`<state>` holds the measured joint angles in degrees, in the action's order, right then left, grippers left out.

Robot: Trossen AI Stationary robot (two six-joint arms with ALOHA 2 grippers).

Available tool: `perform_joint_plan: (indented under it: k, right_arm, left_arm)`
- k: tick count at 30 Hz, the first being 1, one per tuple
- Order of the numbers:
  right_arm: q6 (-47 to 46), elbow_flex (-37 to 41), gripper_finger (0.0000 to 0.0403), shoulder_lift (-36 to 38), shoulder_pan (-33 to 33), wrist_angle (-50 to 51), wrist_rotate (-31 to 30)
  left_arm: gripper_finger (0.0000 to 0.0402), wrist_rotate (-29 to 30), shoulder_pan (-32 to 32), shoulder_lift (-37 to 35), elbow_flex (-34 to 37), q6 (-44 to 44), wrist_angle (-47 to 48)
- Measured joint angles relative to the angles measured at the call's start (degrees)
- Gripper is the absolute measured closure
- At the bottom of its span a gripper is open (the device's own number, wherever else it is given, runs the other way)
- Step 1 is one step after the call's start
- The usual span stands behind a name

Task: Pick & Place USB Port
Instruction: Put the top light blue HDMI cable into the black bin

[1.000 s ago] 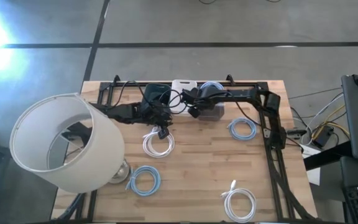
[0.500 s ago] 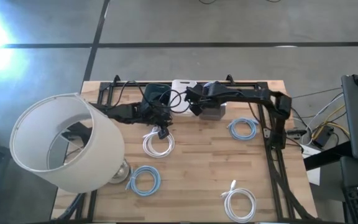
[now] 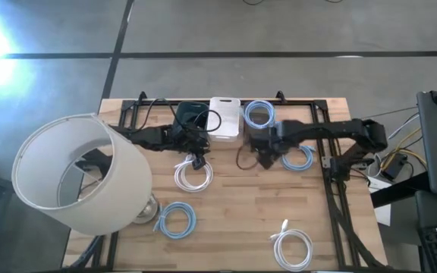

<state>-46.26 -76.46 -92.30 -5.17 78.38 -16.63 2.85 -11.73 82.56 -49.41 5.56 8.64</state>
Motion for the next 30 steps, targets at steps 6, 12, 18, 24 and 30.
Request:
perform_joint_plan:
  k: [6, 12, 18, 24, 30]
  right_arm:
    - [-4.4, 15.7, 0.0272, 6.0, 5.8, -14.3, 10.8]
    - [-5.3, 25.8, 0.0273, 6.8, 6.9, -17.8, 11.6]
    - [-4.7, 31.0, 0.0273, 6.8, 4.1, -20.9, 10.0]
    - [-0.4, 32.7, 0.0273, 6.8, 1.8, -24.1, 4.5]
    - [3.1, 33.3, 0.0273, 6.8, 0.1, -26.2, 4.4]
  left_arm:
    - [0.0284, 0.0, 0.0, 0.0, 0.0, 0.0, 0.0]
    - [0.0284, -0.2, 0.0, 0.0, 0.0, 0.0, 0.0]
    - [0.0284, -0.2, 0.0, 0.0, 0.0, 0.3, -0.1]
    - [0.0284, -0.2, 0.0, 0.0, 0.0, 0.3, -0.1]
    - [0.0284, -0.1, 0.0, 0.0, 0.0, 0.5, -0.1]
